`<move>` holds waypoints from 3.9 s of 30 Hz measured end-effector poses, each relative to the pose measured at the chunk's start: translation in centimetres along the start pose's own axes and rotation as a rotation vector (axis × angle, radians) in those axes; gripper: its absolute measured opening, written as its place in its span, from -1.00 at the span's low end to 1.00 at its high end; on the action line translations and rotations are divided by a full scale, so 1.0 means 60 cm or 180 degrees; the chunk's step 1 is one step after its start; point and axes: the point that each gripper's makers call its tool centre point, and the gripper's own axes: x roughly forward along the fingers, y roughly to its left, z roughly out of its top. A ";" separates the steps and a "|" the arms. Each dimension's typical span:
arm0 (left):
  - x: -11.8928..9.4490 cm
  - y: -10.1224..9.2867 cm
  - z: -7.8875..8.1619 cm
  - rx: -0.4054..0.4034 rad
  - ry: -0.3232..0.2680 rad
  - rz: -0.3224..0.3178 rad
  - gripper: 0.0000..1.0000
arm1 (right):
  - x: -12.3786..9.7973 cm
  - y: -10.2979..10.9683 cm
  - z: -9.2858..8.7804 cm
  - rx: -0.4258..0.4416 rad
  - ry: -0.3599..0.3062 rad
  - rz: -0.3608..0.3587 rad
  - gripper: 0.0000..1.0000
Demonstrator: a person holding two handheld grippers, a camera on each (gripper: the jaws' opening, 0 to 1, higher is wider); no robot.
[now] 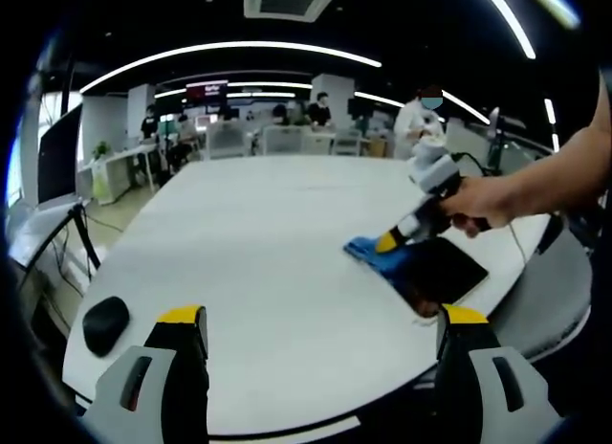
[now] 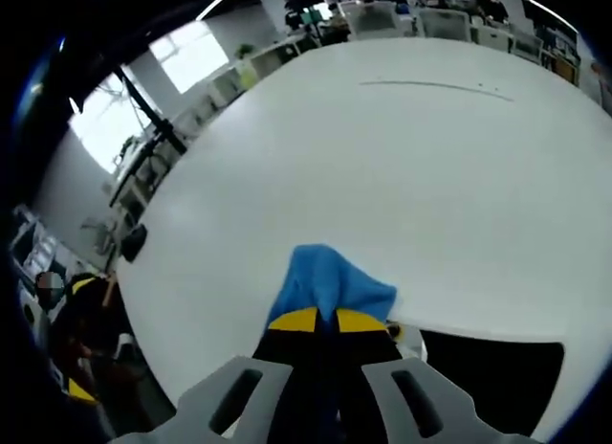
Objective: Wipe the mirror surface with the cleaning cloth until all visible marks leave the cleaned area.
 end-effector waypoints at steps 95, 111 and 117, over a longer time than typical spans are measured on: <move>0.038 -0.026 0.021 0.0085 0.0008 -0.0239 0.99 | -0.111 -0.088 -0.114 0.0139 0.0090 0.0161 -0.99; 0.050 -0.027 0.026 0.0100 0.0007 -0.0290 0.99 | -0.138 -0.142 -0.124 0.0203 0.0077 0.0116 -0.99; 0.053 -0.032 0.021 0.0108 0.0040 -0.0327 0.99 | -0.153 -0.171 -0.131 0.0243 0.0071 0.0065 -0.99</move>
